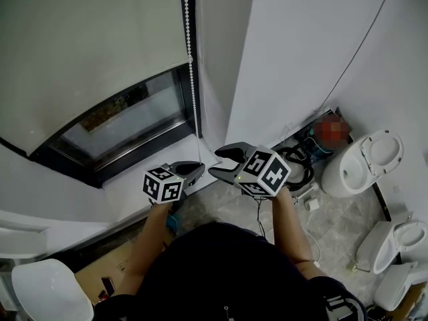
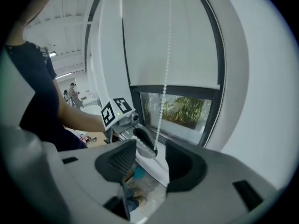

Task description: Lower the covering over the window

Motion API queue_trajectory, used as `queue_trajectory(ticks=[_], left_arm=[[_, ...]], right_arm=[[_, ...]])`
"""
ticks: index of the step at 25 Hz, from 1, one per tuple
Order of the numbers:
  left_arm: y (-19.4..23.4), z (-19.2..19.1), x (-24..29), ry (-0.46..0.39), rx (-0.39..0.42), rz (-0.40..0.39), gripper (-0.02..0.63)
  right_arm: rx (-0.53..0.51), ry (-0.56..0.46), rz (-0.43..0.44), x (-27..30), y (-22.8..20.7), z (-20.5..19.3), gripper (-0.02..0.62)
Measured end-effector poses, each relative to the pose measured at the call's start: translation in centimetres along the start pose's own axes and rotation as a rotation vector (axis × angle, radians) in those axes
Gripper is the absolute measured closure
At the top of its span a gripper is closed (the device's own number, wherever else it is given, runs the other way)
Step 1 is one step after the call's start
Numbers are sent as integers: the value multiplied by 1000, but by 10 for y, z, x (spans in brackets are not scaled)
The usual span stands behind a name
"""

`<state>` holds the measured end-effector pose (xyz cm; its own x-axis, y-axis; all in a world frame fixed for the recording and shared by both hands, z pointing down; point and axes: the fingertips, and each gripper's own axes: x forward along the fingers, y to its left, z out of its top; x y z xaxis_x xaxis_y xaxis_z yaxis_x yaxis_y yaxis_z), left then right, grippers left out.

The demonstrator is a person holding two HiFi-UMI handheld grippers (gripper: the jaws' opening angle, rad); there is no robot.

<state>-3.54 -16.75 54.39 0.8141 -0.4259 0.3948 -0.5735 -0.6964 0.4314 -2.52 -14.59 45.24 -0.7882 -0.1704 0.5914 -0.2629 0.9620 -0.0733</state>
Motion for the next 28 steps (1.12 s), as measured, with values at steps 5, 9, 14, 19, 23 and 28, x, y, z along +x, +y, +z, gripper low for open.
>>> queue_trajectory(ticks=[5, 9, 14, 19, 23, 28], left_arm=[[12, -12, -2, 24, -10, 31, 595], [20, -24, 0, 59, -13, 47, 595], [16, -58, 11, 137, -36, 36, 595], [8, -86, 17, 191, -49, 13, 595], [3, -100, 26, 233, -51, 7, 595], [-9, -117, 35, 268, -47, -21, 595]], right_arm=[[-76, 68, 28, -11, 14, 1, 431], [-81, -17, 3, -26, 10, 21, 430], [-54, -159, -86, -33, -4, 46, 431], [-49, -164, -79, -21, 5, 47, 431], [-26, -213, -104, -23, 0, 53, 431], [25, -347, -118, -30, -4, 73, 435]])
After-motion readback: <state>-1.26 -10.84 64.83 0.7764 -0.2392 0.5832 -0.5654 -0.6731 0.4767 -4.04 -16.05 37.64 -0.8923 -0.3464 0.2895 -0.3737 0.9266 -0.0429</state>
